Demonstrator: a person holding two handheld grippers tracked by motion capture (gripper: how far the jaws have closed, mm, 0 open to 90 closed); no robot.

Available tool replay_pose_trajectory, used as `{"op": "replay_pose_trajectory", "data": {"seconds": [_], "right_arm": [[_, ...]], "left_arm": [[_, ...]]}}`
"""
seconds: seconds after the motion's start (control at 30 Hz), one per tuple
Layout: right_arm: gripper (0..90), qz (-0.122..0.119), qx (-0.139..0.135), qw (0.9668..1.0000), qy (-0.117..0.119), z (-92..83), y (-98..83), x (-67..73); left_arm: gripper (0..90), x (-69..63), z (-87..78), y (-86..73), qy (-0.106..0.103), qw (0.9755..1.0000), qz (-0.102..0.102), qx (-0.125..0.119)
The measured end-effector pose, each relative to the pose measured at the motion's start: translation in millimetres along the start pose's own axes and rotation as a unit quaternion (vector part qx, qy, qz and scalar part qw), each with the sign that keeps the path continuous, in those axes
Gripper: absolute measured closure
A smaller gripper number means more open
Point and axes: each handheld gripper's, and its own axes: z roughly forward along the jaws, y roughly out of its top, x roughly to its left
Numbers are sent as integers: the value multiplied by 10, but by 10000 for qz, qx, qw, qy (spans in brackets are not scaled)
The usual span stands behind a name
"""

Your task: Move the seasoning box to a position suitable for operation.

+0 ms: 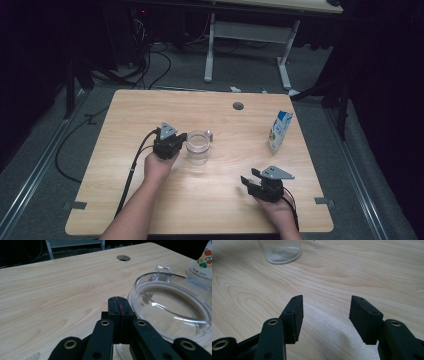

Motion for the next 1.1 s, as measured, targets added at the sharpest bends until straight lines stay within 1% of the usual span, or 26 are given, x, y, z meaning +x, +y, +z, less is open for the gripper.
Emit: {"op": "replay_pose_trajectory", "data": {"seconds": [0.03, 0.1, 0.23, 0.27, 0.3, 0.33, 0.37, 0.4, 0.5, 0.53, 0.57, 0.6, 0.63, 0.67, 0.7, 0.73, 0.77, 0.8, 0.83, 0.87, 0.9, 0.93, 0.97, 1.07, 1.1], "right_arm": [[449, 0, 12, 10000, -9, 1, 0, 0], [449, 2, 6, 10000, -14, 3, -1, 2], [450, 2, 5, 10000, -18, 2, -1, 2], [450, 7, -2, 10000, -12, 1, 1, 6], [450, -2, -7, 10000, -8, 0, 2, 7], [450, -9, 0, 10000, -11, 0, 2, 9], [450, -15, 2, 10000, -12, 1, 2, 12], [450, -16, 5, 10000, -13, 2, 2, 12], [450, -11, 5, 10000, -21, -1, 2, 10], [451, -7, -4, 10000, -15, -2, 2, 9], [451, -7, -4, 10000, -15, -2, 2, 9], [452, 14, -6, 10000, -15, -5, 1, 7], [452, 19, -8, 10000, -15, -6, 1, 6], [455, 23, -9, 10000, -11, -6, 1, 6], [455, 23, -9, 10000, -11, -6, 1, 6], [459, 11, -13, 10000, -8, -3, 2, 9], [462, 5, -6, 10000, -12, -4, 3, 11], [464, 4, -10, 10000, -8, -5, 4, 14], [464, 4, -10, 10000, -8, -5, 4, 14], [468, 1, -12, 10000, -7, -6, 4, 14], [470, 3, -10, 10000, -10, -5, 4, 13], [472, 2, -8, 10000, -13, -3, 3, 9], [472, -2, -19, 10000, -5, -2, 2, 5], [472, 10, -12, 10000, -11, -4, -1, 1], [472, 7, -5, 10000, -24, -6, -2, -2]], "left_arm": [[900, 0, 0, 0, 0, 10000, 0, 0], [900, -40, -46, -33, -21, 10000, 49, -26], [900, -87, -93, -75, -58, 9999, 28, -83], [900, -115, -121, -93, -57, 9999, 49, -92], [900, -115, -121, -93, -57, 9999, 49, -92], [899, -159, -160, -113, -87, 9999, 64, -112], [900, -159, -160, -113, -87, 9999, 64, -112], [899, -212, -207, -127, -128, 9998, 84, -139], [900, -315, -289, -152, -179, 9996, 100, -176], [900, -360, -337, -162, -166, 9995, 135, -237], [900, -360, -337, -162, -166, 9995, 135, -237], [900, -399, -366, -171, -97, 9994, 157, -292], [900, -396, -356, -169, -42, 9995, 169, -277], [899, -370, -317, -162, 57, 9996, 161, -233], [899, -370, -317, -162, 57, 9996, 161, -233], [900, -301, -236, -145, 85, 9998, 48, -144], [899, -301, -236, -145, 85, 9998, 48, -144], [899, -241, -132, -115, 134, 9999, 30, -63], [899, -241, -132, -115, 134, 9999, 30, -63], [900, -207, -36, -71, 117, 9999, 115, -34], [899, -184, 7, -40, 81, 9999, 133, -68], [899, -162, 34, -20, 47, 9999, 75, -118], [899, -146, 60, 1, 24, 9999, 43, -111], [899, -133, 87, 24, 29, 9999, 29, -129], [899, -130, 98, 29, 7, 9999, -4, -131]]}}
